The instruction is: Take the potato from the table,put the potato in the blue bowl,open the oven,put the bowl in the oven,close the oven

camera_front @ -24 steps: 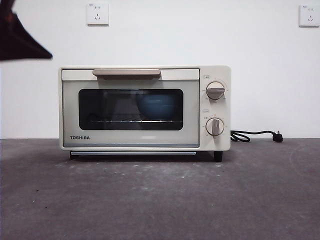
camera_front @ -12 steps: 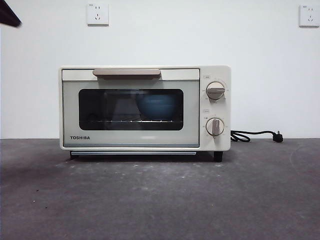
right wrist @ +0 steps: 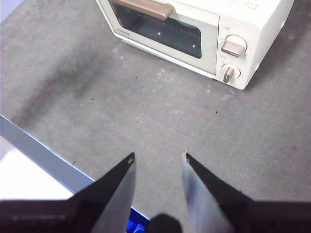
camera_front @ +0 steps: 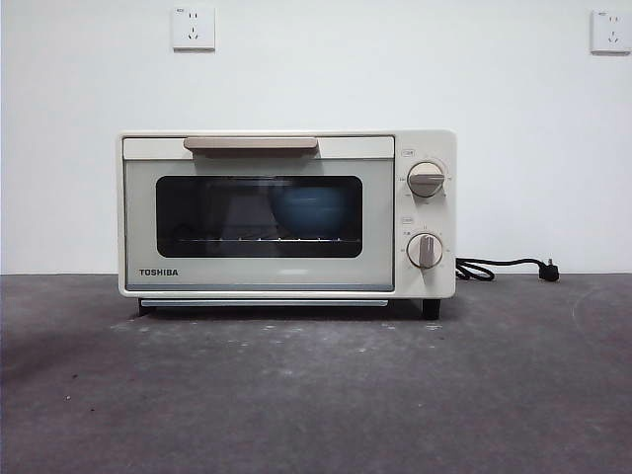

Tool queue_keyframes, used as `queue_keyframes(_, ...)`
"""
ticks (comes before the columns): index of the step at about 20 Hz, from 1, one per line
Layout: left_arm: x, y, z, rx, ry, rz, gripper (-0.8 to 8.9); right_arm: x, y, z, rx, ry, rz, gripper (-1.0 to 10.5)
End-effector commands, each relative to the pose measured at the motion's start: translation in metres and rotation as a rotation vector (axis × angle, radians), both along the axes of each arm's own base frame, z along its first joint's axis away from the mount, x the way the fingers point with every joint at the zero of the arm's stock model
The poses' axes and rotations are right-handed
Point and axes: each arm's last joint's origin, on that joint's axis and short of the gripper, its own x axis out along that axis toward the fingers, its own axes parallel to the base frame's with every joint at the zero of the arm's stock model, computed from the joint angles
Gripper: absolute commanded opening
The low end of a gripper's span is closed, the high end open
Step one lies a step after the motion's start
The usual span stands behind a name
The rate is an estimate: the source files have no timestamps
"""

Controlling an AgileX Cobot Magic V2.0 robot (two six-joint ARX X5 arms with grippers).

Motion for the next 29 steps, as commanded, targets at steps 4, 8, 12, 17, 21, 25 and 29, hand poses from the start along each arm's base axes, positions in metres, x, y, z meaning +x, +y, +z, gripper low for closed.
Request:
queue_keyframes(4,-0.0012,0.0002,-0.0028,0.027,0.028,-0.001,-0.08,-0.001,-0.0002,-0.0006,-0.027,-0.004,0.027,-0.1)
queue_keyframes(8,-0.0012,0.0002,-0.0013,0.027,0.02,0.0,-0.08,-0.001,-0.0004,-0.0007,-0.029,-0.003,0.023,-0.1)
queue_keyframes(12,-0.0011,0.0002,-0.0014,0.026,0.022,0.0,-0.04,-0.0014,-0.0007,-0.0006,-0.022,0.002,0.016,0.0)
queue_keyframes(17,-0.0012,0.0002,-0.0016,0.024,0.025,0.001,-0.04,-0.002,-0.001,-0.0005,-0.022,0.001,0.015,0.0)
queue_keyframes(21,-0.0012,0.0002,-0.0017,0.024,0.026,0.001,-0.04,-0.002,-0.001,-0.0005,-0.022,0.001,0.015,0.0)
queue_keyframes(25,-0.0011,0.0003,-0.0016,0.025,0.026,0.003,-0.04,-0.002,-0.001,-0.0005,-0.022,0.001,0.015,0.0)
queue_keyframes(29,-0.0007,0.0003,-0.0018,0.026,0.027,0.003,-0.04,-0.002,-0.001,-0.0005,-0.022,0.001,0.015,0.0)
